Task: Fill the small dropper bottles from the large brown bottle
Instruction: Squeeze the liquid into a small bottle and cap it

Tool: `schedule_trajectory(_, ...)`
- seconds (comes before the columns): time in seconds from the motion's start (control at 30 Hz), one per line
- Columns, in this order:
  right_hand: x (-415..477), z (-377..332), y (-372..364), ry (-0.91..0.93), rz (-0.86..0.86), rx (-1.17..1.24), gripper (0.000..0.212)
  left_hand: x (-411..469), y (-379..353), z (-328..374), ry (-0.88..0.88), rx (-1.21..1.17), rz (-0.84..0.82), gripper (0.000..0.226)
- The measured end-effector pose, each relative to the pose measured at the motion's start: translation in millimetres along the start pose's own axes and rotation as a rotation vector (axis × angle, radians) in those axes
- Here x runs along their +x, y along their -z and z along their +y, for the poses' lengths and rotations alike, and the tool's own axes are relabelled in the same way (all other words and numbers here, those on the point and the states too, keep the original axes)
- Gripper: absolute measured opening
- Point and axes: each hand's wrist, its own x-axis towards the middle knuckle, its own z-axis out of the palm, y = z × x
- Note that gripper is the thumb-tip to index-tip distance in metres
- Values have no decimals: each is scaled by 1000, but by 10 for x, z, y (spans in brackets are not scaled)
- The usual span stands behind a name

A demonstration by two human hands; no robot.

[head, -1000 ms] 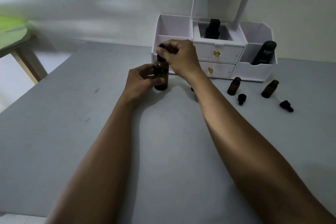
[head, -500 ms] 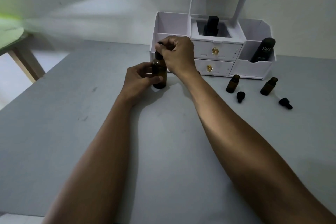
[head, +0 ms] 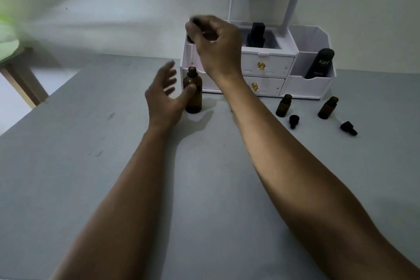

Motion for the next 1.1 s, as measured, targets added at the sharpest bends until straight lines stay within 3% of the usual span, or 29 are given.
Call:
schedule_trajectory(0.07, 61, -88, 63, 49, 55, 36, 18, -37, -69, 126, -196, 60, 233, 56)
schedule_trajectory(0.13, 115, -161, 147, 99, 125, 76, 20, -75, -139, 283, -364, 99, 361, 42)
schedule_trajectory(0.2, 161, -194, 278, 105, 187, 154, 23, -151, -242, 423, -471, 72, 350, 29)
schedule_trajectory(0.27, 192, -176, 467, 90, 210, 220, 25, -249, -364, 499, -499, 40, 239, 20)
schedule_trajectory(0.37, 200, -98, 791, 46, 185, 180, 19, -361, -554, 516, -381, 7, 94, 21)
schedule_trajectory(0.5, 226, 1, 1171, -65, 99, 80, 14, -451, -747, 569, 60, -75, -94, 50)
schedule_trajectory(0.57, 226, 47, 1305, -136, 71, 57, 6, -442, -810, 542, 194, -62, -187, 62)
schedule_trajectory(0.8, 174, 259, 1366, -258, 32, 44, 4, -316, -904, 422, 324, -45, -332, 64)
schedule_trajectory(1.1, 82, 378, 1212, -324, -36, 43, 14, -278, -840, 376, 321, -39, -373, 59)
